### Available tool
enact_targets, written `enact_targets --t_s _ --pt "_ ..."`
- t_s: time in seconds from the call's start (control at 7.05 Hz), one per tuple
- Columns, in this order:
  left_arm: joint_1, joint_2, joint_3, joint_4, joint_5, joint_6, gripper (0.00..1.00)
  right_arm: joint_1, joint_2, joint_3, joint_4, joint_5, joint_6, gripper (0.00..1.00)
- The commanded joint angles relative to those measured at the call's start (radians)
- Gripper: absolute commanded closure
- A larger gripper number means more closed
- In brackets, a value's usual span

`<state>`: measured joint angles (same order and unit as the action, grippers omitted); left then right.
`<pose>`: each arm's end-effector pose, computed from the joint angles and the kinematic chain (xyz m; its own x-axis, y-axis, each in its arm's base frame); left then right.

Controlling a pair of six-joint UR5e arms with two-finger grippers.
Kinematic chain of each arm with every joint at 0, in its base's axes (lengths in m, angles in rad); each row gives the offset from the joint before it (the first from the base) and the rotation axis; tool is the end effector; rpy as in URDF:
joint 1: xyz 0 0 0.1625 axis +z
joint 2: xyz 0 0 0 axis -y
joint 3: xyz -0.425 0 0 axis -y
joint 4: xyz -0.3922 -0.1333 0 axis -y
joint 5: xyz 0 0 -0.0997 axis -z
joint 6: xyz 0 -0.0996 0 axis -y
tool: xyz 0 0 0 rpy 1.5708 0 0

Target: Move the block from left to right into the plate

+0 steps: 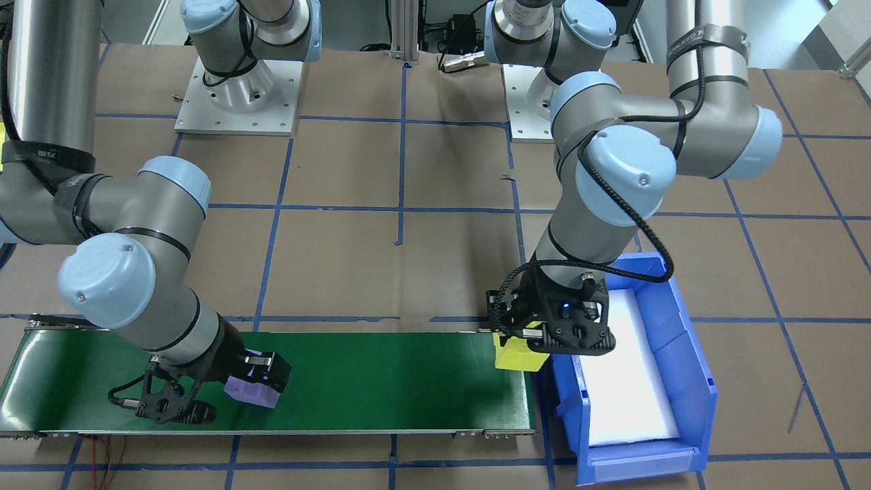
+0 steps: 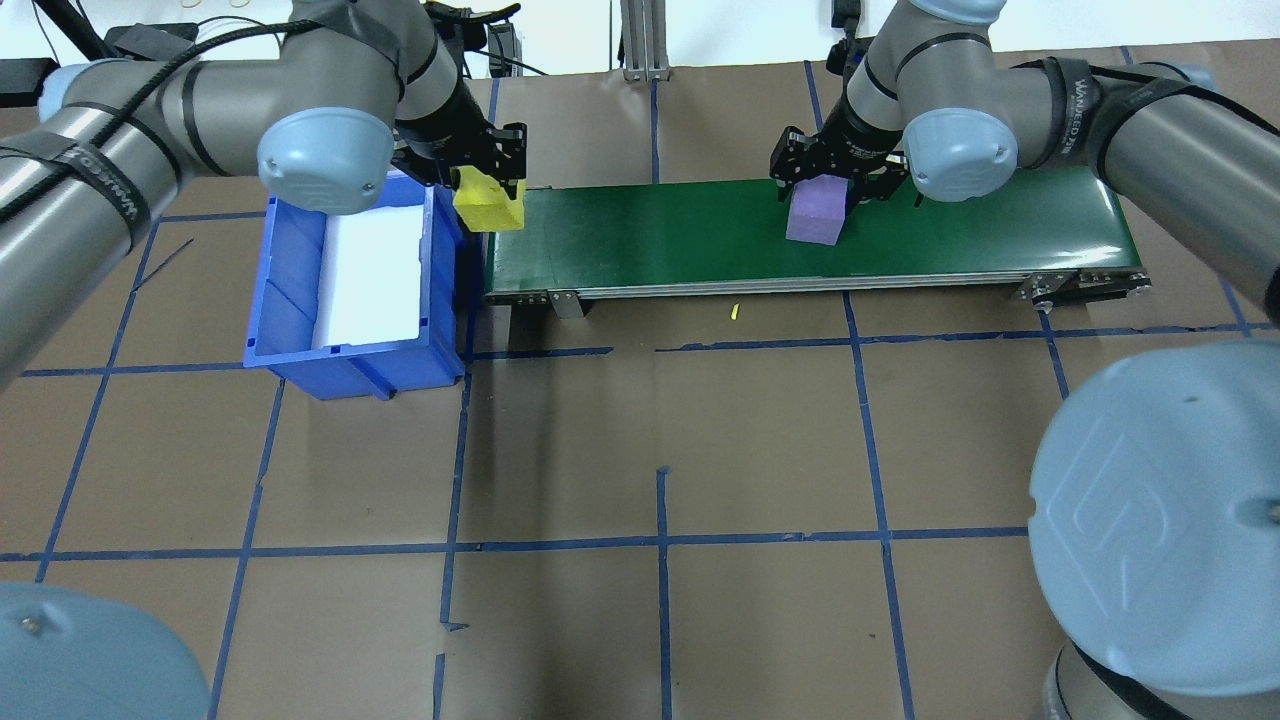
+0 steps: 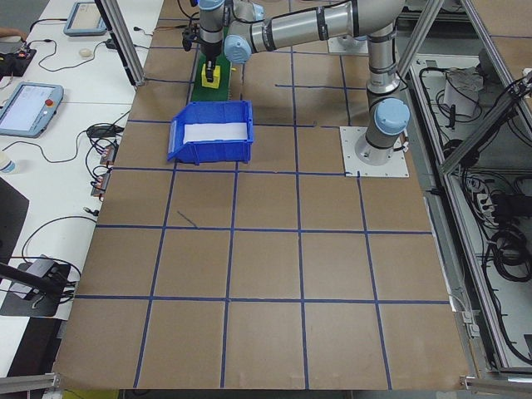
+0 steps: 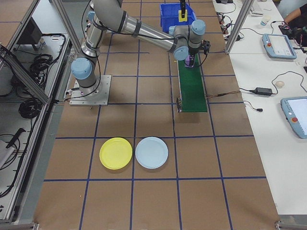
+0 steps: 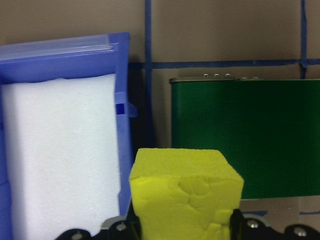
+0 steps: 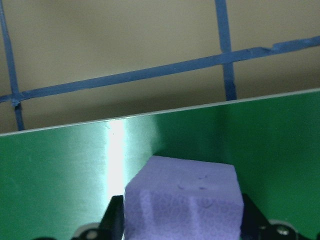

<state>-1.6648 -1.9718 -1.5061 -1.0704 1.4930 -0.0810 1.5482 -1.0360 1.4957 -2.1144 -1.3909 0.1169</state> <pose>-0.2015 -0.6346 0.3427 -0.9956 0.0264 0.0896 0.0121 0.9876 -0.1566 0.1358 -0.6789 0.2649 -0.9746 0.1234 -0.1869 0.1371 0.9886 -0.0624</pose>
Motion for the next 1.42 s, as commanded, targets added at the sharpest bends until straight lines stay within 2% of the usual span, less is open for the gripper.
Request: enact_targets --t_s 0.0,0.28,0.43,0.57,0.71,0.85,0.99,1.14,1.28 --pt "-0.029 -0.094 0.000 0.091 -0.004 -0.036 0.58 -0.052 -0.010 -0.002 0.004 -0.113 -0.191 0.47" --pt "-0.029 -0.102 -0.009 0.112 0.003 -0.036 0.26 -0.205 -0.085 0.006 0.019 -0.193 -0.577 0.48" --pt "-0.027 -0.099 -0.012 0.113 0.003 -0.031 0.12 -0.300 -0.146 0.041 0.055 -0.248 -0.761 0.47" --pt "-0.029 -0.084 -0.012 0.112 0.003 -0.031 0.04 -0.415 -0.201 0.081 0.079 -0.244 -0.854 0.47" --pt "-0.030 -0.034 -0.008 0.098 0.003 -0.034 0.00 -0.519 -0.217 0.115 0.088 -0.250 -1.041 0.47" --pt "-0.029 0.052 -0.002 0.008 0.006 -0.023 0.00 -0.624 -0.216 0.130 0.073 -0.252 -1.189 0.47" --pt "-0.021 0.139 -0.018 -0.096 0.056 -0.008 0.00 -0.717 -0.213 0.164 0.065 -0.243 -1.283 0.47" --pt "0.005 0.224 -0.025 -0.197 0.140 0.021 0.00 -0.803 -0.210 0.237 -0.008 -0.238 -1.362 0.47" --pt "0.049 0.290 -0.026 -0.318 0.141 0.030 0.00 -0.880 -0.202 0.300 -0.091 -0.237 -1.444 0.47"
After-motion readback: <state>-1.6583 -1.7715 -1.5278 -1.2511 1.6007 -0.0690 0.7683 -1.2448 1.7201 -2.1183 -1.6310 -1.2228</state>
